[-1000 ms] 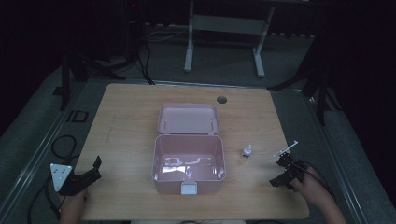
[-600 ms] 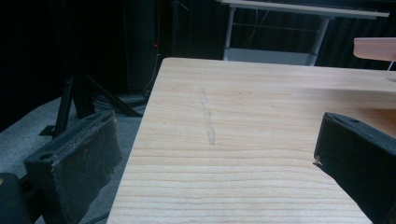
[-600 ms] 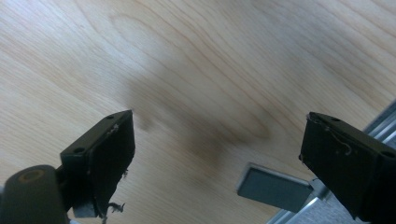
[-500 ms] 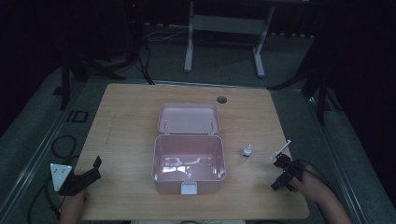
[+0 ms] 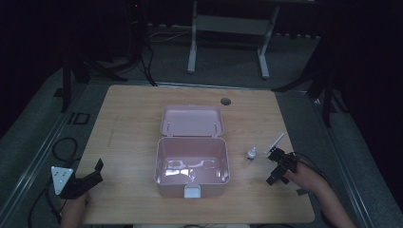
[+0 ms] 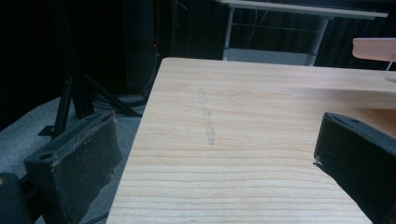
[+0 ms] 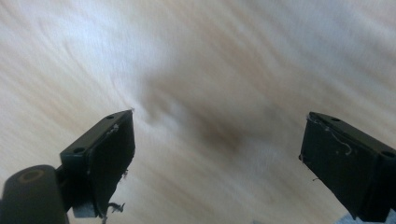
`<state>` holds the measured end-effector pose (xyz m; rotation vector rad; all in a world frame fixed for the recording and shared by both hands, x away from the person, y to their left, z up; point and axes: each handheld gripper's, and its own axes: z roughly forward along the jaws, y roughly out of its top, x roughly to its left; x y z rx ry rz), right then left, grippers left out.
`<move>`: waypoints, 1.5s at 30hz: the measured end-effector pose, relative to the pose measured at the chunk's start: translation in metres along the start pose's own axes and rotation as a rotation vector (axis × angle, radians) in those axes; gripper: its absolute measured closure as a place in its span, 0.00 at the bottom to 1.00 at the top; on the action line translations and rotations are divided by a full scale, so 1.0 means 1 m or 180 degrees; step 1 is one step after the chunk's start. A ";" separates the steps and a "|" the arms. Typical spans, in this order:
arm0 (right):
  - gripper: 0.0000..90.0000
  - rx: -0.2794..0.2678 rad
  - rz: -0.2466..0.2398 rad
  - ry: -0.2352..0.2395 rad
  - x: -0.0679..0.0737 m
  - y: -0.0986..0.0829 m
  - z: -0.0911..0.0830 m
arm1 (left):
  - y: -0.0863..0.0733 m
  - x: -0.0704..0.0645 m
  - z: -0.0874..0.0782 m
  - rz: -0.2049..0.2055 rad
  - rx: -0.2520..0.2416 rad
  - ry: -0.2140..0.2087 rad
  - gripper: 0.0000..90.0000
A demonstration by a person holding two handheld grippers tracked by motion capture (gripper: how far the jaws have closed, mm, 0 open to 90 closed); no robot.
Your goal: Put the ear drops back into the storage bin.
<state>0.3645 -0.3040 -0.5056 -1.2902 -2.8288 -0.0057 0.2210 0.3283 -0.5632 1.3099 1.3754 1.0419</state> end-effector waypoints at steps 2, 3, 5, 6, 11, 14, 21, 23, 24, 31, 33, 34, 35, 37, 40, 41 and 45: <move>0.11 -0.0041 0.0027 -0.0033 -0.001 0.006 -0.001 | 0.000 0.000 0.000 -0.0004 0.0003 -0.0002 0.01; 0.11 -0.0065 0.0046 -0.0044 -0.002 0.010 -0.002 | 0.000 0.000 0.000 -0.0005 0.0002 -0.0003 0.01; 0.11 -0.0074 0.0051 -0.0055 -0.003 0.016 -0.003 | 0.000 0.000 0.000 -0.0004 0.0001 -0.0005 0.01; 0.11 -0.0088 0.0070 -0.0060 -0.003 0.019 -0.003 | 0.000 0.000 0.000 -0.0003 0.0003 -0.0004 0.01; 0.11 -0.0088 0.0080 -0.0016 -0.004 0.035 -0.006 | 0.000 0.000 0.000 0.0002 0.0004 -0.0010 0.01; 0.16 -0.0081 0.0079 0.0013 -0.004 0.043 -0.007 | 0.000 0.000 0.000 0.0002 0.0004 -0.0013 0.01; 0.16 -0.0015 0.0051 0.0079 -0.002 0.062 -0.007 | 0.000 0.000 0.000 0.0007 0.0007 -0.0019 0.01; 0.16 0.0034 0.0026 0.0099 0.000 0.068 -0.007 | 0.000 0.000 0.000 0.0008 0.0007 -0.0020 0.01; 0.16 0.0046 -0.0003 0.0100 0.001 0.071 -0.006 | 0.000 0.000 0.000 0.0009 0.0007 -0.0021 0.01; 0.21 0.0043 -0.0053 0.0094 0.007 0.087 -0.004 | 0.000 0.000 0.000 0.0009 0.0001 -0.0028 0.01; 0.23 0.0058 -0.0043 0.0101 0.007 0.092 -0.003 | 0.000 0.000 0.000 0.0010 0.0001 -0.0030 0.01; 0.24 0.0064 -0.0055 0.0103 0.007 0.094 -0.003 | 0.000 0.000 0.000 0.0012 0.0001 -0.0030 0.01; 0.25 0.0074 -0.0043 0.0114 0.007 0.096 -0.003 | 0.000 0.000 0.000 0.0010 0.0002 -0.0030 0.01; 0.27 0.0092 -0.0052 0.0131 0.008 0.100 -0.002 | 0.000 0.000 0.000 0.0011 0.0001 -0.0032 0.01; 0.33 0.0127 -0.0061 0.0113 0.009 0.103 -0.002 | 0.000 0.000 0.000 0.0011 0.0002 -0.0034 0.01; 0.36 0.0152 -0.0083 0.0098 0.010 0.105 -0.002 | 0.000 0.000 0.000 0.0013 0.0004 -0.0036 0.01; 0.47 0.0185 -0.0133 0.0061 0.012 0.107 -0.001 | 0.000 0.000 0.000 0.0014 0.0002 -0.0039 0.01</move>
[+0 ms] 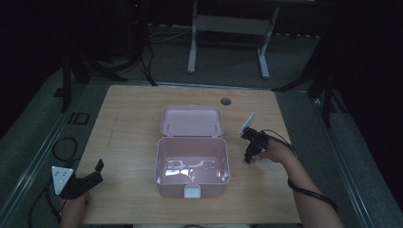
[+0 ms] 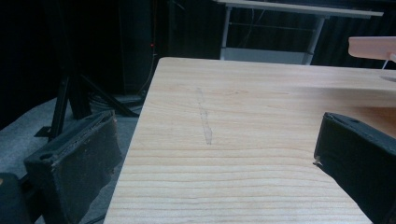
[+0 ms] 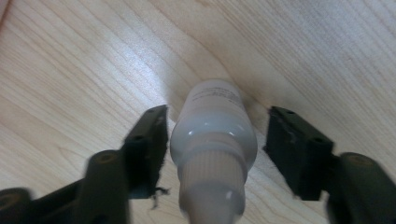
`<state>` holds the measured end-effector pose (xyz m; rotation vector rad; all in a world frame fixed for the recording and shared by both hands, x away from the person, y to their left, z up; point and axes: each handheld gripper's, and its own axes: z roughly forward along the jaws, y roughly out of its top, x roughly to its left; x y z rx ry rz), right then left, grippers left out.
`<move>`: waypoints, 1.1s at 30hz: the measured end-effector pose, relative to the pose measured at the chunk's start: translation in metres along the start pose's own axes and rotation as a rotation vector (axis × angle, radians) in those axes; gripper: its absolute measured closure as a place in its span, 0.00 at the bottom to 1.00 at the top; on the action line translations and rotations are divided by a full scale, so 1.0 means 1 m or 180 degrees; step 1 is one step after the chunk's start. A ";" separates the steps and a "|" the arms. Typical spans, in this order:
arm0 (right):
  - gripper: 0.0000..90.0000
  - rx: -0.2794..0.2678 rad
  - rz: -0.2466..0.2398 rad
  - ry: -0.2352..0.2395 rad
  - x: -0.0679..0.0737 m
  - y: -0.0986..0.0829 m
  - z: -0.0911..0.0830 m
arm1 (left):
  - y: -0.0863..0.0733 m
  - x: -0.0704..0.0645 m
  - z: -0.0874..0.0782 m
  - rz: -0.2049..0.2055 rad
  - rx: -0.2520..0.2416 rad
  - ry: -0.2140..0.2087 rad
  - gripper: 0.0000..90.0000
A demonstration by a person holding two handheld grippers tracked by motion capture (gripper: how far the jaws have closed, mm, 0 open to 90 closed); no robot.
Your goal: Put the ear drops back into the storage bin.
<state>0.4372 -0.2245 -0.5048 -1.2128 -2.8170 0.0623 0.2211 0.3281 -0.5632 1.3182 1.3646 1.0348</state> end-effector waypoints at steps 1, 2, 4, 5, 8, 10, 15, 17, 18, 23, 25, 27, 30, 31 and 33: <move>0.49 -0.0002 -0.0005 -0.0002 0.001 0.001 0.000 | 0.000 0.000 0.000 0.0000 0.0000 -0.0001 0.01; 0.51 -0.0001 -0.0012 0.0006 0.001 0.001 0.000 | 0.000 0.000 0.000 -0.0001 0.0001 0.0000 0.01; 0.59 0.0029 -0.0014 -0.0024 0.001 0.002 0.001 | 0.000 0.000 0.000 -0.0001 0.0000 0.0000 0.01; 0.62 0.0035 -0.0020 -0.0008 0.001 0.003 0.002 | 0.000 0.000 0.000 0.0000 0.0001 0.0001 0.01; 0.66 0.0015 -0.0123 -0.0071 0.004 0.004 0.000 | 0.000 0.000 0.000 -0.0001 0.0003 0.0001 0.01; 0.66 -0.0001 -0.0208 -0.0063 0.005 0.003 -0.003 | 0.000 0.000 0.000 0.0000 0.0006 0.0000 0.01; 0.66 -0.0017 -0.0475 -0.0132 0.008 -0.005 -0.009 | 0.000 0.000 0.000 0.0001 0.0005 0.0000 0.01; 0.66 0.0001 -0.0646 -0.0204 0.011 -0.008 -0.009 | 0.000 0.000 0.000 0.0003 0.0009 0.0001 0.01; 0.66 0.0000 -0.0753 -0.0233 0.013 -0.011 -0.010 | 0.000 0.000 0.000 0.0004 0.0009 0.0002 0.01; 0.66 -0.0049 -0.1092 -0.0307 0.017 -0.019 -0.010 | 0.000 0.000 0.000 0.0004 0.0011 0.0006 0.01; 0.66 -0.0011 -0.1232 -0.0289 0.017 -0.023 -0.010 | 0.000 0.000 0.000 0.0001 0.0013 0.0009 0.01; 0.66 0.0018 -0.1361 -0.0301 0.018 -0.028 -0.011 | 0.000 0.000 0.000 0.0001 0.0014 0.0007 0.01; 0.66 0.0021 -0.1425 -0.0286 0.018 -0.030 -0.011 | 0.000 0.000 0.000 0.0000 0.0014 0.0008 0.01; 0.66 0.0026 -0.1478 -0.0271 0.019 -0.032 -0.011 | 0.000 0.000 0.000 0.0001 0.0014 0.0008 0.01; 0.66 0.0046 -0.1648 -0.0240 0.022 -0.036 -0.010 | 0.000 0.000 0.000 0.0000 0.0013 0.0007 0.01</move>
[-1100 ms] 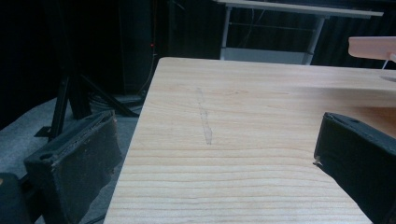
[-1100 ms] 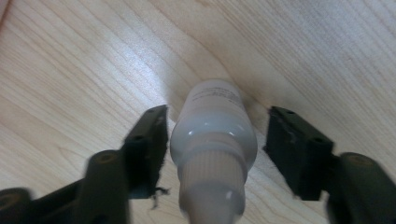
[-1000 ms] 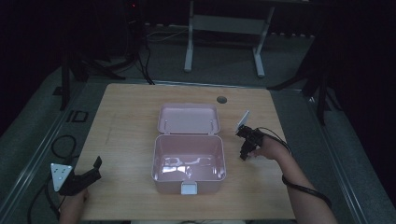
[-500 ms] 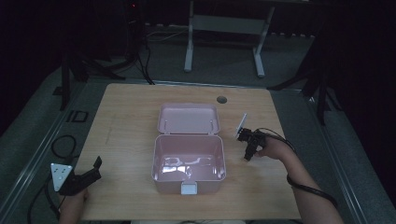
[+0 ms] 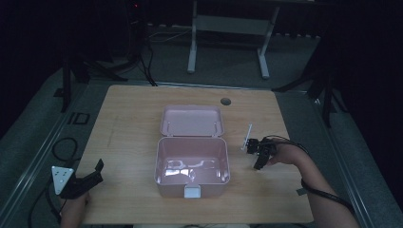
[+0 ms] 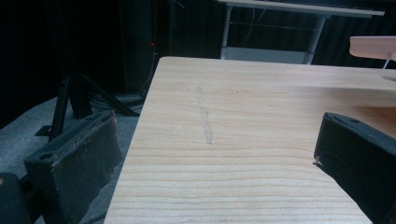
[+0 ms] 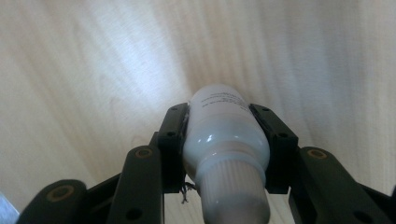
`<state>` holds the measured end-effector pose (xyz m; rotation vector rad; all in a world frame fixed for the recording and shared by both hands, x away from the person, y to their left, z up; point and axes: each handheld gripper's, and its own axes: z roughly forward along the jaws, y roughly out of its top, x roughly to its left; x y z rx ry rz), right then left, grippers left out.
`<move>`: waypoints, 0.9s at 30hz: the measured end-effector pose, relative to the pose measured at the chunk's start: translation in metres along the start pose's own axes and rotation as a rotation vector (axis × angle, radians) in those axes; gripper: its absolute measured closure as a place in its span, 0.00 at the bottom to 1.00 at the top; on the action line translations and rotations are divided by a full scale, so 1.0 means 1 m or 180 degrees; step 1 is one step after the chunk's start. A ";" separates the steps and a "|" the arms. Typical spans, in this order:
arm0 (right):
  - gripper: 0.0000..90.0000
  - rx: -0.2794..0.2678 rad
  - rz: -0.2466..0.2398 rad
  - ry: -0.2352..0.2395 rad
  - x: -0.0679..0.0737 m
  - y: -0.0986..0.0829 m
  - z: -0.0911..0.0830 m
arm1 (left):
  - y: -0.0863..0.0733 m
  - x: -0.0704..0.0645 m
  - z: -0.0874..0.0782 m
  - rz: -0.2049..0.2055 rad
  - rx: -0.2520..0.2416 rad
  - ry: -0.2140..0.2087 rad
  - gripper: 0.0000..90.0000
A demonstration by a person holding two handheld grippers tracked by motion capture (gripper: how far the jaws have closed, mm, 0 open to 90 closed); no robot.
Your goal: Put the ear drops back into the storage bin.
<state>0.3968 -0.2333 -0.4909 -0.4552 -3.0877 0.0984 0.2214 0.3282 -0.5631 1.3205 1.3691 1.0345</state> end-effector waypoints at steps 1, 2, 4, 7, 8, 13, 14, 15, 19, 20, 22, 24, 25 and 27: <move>0.66 -0.0004 -0.0073 0.0003 0.002 -0.001 0.000 | 0.000 0.000 0.000 0.0001 -0.0001 0.0001 0.01; 0.66 -0.0006 -0.0130 0.0017 0.004 -0.001 0.000 | 0.000 0.000 0.000 0.0001 0.0000 0.0002 0.01; 0.66 -0.0007 -0.0287 0.0029 0.008 -0.003 0.000 | 0.000 0.000 0.000 0.0001 0.0001 0.0002 0.00; 0.66 -0.0037 -0.0530 -0.0012 0.015 -0.004 -0.002 | 0.000 0.000 0.000 -0.0001 0.0001 0.0002 0.01; 0.66 -0.0076 -0.0592 -0.0012 0.018 -0.004 -0.003 | 0.000 0.000 0.000 0.0000 0.0002 0.0003 0.01; 0.66 -0.0054 -0.0776 -0.0157 0.026 -0.004 -0.007 | 0.000 0.000 0.000 0.0003 0.0004 0.0004 0.01; 0.66 -0.0019 -0.0831 -0.0193 0.028 -0.004 -0.007 | 0.000 0.000 0.000 0.0003 0.0001 0.0005 0.00; 0.66 0.0028 -0.0867 -0.0196 0.031 -0.004 -0.008 | 0.000 0.000 0.000 0.0006 0.0003 0.0005 0.01; 0.66 0.0129 -0.1085 -0.0132 0.041 -0.003 -0.010 | 0.000 0.000 0.000 0.0004 0.0002 0.0008 0.01; 0.66 0.0143 -0.1127 -0.0080 0.045 -0.003 -0.013 | 0.000 0.000 0.000 0.0004 0.0003 0.0009 0.01; 0.66 0.0159 -0.1140 -0.0070 0.047 -0.002 -0.015 | 0.000 0.000 0.000 0.0001 0.0002 0.0009 0.01; 0.66 0.0176 -0.1179 -0.0072 0.050 0.001 -0.020 | 0.000 0.000 0.000 0.0001 0.0003 0.0008 0.01; 0.66 0.0150 -0.1170 -0.0072 0.051 0.002 -0.022 | 0.000 0.000 0.000 0.0000 0.0002 0.0009 0.01; 0.66 0.0123 -0.1170 -0.0063 0.051 0.004 -0.025 | 0.000 0.000 0.000 0.0000 0.0001 0.0006 0.01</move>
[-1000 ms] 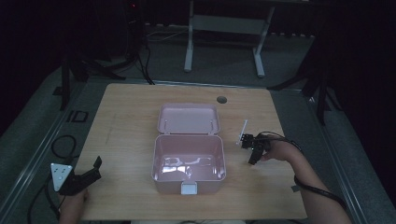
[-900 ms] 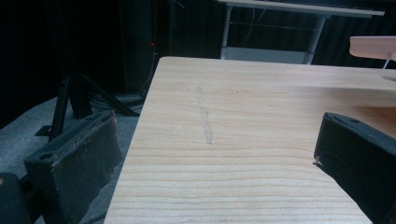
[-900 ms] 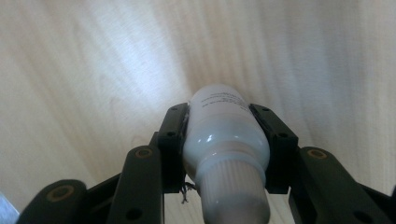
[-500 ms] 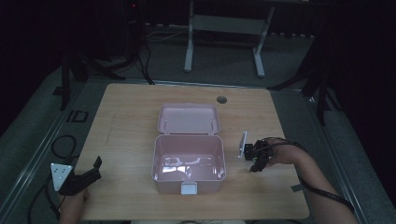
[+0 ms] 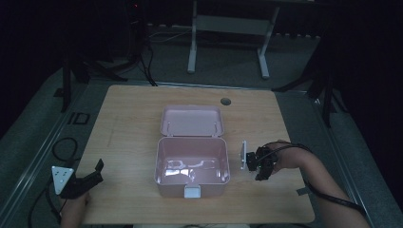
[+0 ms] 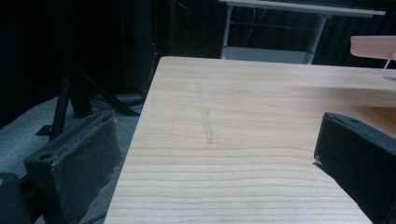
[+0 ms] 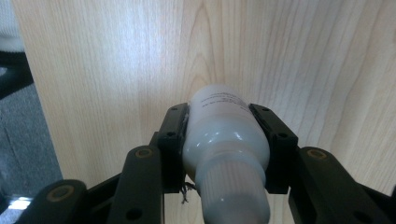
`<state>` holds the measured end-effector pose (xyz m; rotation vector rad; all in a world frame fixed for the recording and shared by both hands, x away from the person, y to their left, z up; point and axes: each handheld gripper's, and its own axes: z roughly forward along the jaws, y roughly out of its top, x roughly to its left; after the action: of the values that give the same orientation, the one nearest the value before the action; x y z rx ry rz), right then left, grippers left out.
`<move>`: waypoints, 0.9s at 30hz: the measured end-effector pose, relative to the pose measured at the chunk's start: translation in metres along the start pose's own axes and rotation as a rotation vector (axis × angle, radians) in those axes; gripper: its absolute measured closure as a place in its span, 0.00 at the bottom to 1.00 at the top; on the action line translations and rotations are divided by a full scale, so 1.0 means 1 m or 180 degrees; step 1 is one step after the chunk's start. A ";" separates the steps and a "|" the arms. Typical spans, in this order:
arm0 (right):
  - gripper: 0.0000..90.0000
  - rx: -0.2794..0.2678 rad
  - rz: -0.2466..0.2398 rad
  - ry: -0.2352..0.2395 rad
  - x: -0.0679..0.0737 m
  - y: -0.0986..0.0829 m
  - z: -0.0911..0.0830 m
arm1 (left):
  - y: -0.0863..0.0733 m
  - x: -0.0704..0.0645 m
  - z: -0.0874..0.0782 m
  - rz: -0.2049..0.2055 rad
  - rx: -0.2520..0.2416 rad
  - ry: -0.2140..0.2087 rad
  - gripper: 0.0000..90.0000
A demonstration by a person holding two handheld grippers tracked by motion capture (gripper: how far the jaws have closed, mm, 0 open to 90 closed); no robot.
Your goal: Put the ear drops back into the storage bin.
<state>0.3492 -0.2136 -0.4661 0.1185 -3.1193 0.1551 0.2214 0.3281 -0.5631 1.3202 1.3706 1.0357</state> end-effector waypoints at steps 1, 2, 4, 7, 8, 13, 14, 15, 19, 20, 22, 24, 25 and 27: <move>0.66 -0.0011 0.0001 0.0017 0.000 0.001 -0.001 | 0.000 0.000 0.000 -0.0003 0.0000 0.0001 0.01; 0.66 -0.0002 -0.0008 0.0019 0.001 0.002 -0.003 | 0.000 0.000 0.000 -0.0004 0.0001 0.0000 0.01; 0.66 0.0015 -0.0025 0.0042 0.001 0.003 -0.006 | 0.000 0.000 0.000 -0.0011 -0.0001 0.0002 0.01; 0.66 0.0033 -0.0039 0.0036 0.002 0.006 -0.014 | 0.000 0.000 0.000 -0.0007 0.0003 0.0003 0.01; 0.66 0.0039 -0.0056 0.0018 0.002 0.007 -0.017 | 0.000 0.000 0.000 -0.0008 0.0003 0.0002 0.01; 0.66 0.0016 -0.0021 -0.0036 0.002 0.010 -0.032 | 0.000 0.000 0.000 -0.0003 0.0001 0.0003 0.01; 0.66 0.0032 -0.0031 -0.0047 0.003 0.012 -0.036 | 0.000 0.000 0.000 -0.0004 0.0002 0.0002 0.00; 0.66 0.0041 -0.0033 -0.0067 0.003 0.012 -0.039 | 0.000 0.000 0.000 -0.0005 0.0001 0.0001 0.01; 0.66 0.0053 -0.0026 -0.0109 0.005 0.016 -0.051 | 0.000 0.000 0.000 -0.0010 -0.0002 0.0003 0.01; 0.66 0.0053 -0.0017 -0.0109 0.006 0.017 -0.054 | 0.000 0.000 0.000 -0.0010 -0.0002 0.0003 0.00; 0.66 0.0032 -0.0029 -0.0137 0.006 0.019 -0.060 | 0.000 0.000 0.000 -0.0009 -0.0001 0.0005 0.01; 0.66 0.0035 -0.0021 -0.0148 0.008 0.021 -0.066 | 0.000 0.000 0.000 -0.0009 0.0002 0.0006 0.01; 0.66 0.0027 -0.0033 -0.0160 0.008 0.022 -0.068 | 0.000 0.000 0.000 -0.0010 0.0002 0.0006 0.01; 0.66 0.0038 -0.0024 -0.0161 0.009 0.025 -0.073 | 0.000 0.000 0.000 -0.0015 0.0000 0.0007 0.01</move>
<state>0.3397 -0.1826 -0.3960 0.1366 -3.1683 0.1736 0.2218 0.3280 -0.5631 1.3155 1.3746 1.0342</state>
